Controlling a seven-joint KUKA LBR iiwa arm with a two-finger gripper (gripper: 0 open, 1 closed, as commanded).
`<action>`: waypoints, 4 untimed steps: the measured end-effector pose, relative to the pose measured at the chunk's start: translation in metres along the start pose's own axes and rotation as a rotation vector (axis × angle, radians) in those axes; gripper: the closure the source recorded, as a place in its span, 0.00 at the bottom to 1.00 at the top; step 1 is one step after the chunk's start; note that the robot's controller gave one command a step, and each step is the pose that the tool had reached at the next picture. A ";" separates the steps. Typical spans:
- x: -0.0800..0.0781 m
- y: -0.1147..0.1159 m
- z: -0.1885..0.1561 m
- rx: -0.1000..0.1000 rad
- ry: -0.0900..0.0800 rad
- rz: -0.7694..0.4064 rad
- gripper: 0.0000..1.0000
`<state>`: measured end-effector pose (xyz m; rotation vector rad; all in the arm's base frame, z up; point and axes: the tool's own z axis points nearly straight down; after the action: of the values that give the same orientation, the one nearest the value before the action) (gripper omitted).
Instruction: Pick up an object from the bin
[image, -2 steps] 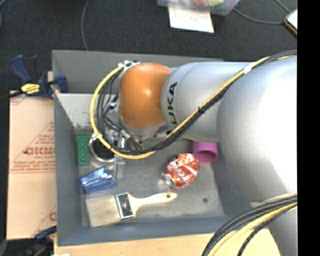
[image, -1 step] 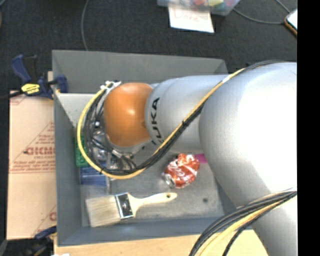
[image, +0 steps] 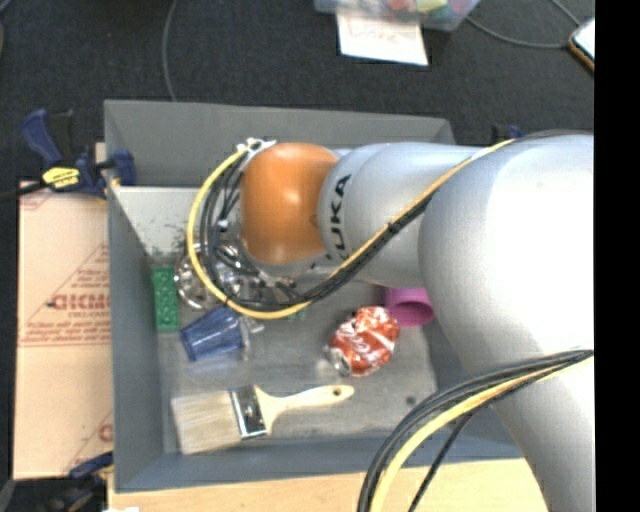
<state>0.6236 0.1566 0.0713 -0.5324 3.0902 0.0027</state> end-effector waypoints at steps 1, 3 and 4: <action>0.042 0.040 -0.002 0.006 -0.011 -0.205 0.00; 0.072 0.091 -0.002 0.015 -0.011 -0.567 1.00; 0.072 0.091 -0.002 0.014 -0.011 -0.566 1.00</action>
Offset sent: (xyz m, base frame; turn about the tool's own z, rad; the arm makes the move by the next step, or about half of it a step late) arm -0.0306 0.0639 -0.0013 -0.3027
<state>0.5253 0.2184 0.0728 -1.3683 2.8066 -0.0188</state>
